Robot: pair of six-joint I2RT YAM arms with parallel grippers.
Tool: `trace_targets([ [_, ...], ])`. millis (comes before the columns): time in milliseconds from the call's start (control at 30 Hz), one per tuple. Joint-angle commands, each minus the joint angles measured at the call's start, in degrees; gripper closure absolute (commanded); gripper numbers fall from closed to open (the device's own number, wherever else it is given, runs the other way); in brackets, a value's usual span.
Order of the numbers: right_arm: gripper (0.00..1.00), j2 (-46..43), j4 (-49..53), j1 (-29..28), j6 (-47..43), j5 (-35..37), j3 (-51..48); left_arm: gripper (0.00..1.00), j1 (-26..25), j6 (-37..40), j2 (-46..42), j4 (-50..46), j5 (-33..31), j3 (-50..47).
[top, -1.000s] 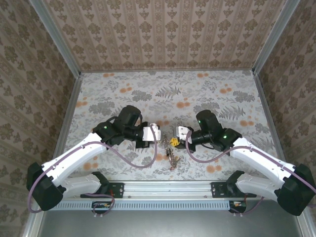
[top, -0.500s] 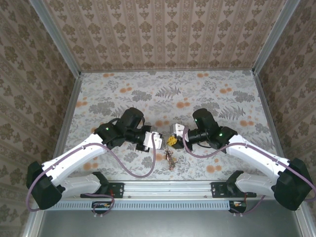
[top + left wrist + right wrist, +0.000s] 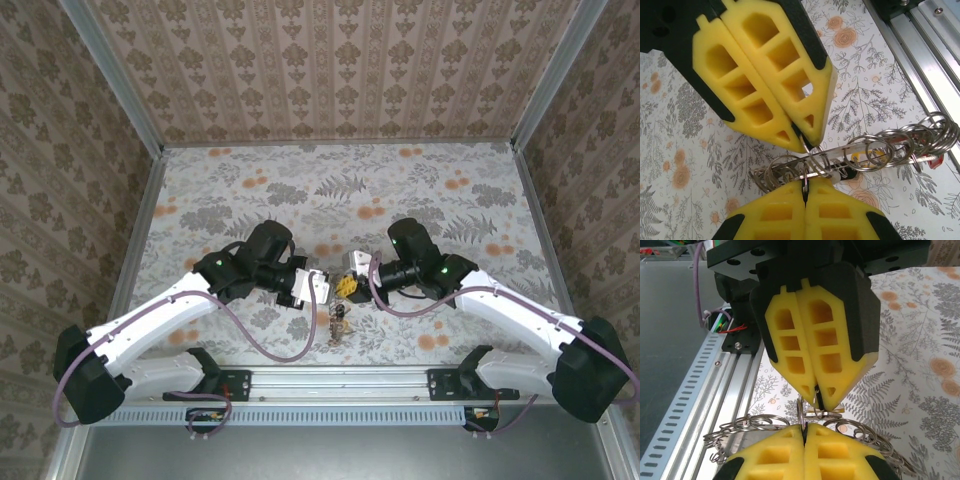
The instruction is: Put the keys on the keyring
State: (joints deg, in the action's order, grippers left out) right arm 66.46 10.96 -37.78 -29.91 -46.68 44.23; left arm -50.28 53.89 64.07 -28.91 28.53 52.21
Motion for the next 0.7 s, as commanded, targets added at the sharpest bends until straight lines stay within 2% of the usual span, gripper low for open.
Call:
trace_targets([
  [0,1.00,0.4,1.1,-0.3,-1.3,-4.1,2.3,1.00,-0.4,1.8,-0.6,-1.9,1.2,0.5],
  [667,1.00,2.9,5.5,-0.4,-0.8,-3.4,4.8,1.00,-0.9,6.6,-1.5,-2.6,2.1,0.2],
])
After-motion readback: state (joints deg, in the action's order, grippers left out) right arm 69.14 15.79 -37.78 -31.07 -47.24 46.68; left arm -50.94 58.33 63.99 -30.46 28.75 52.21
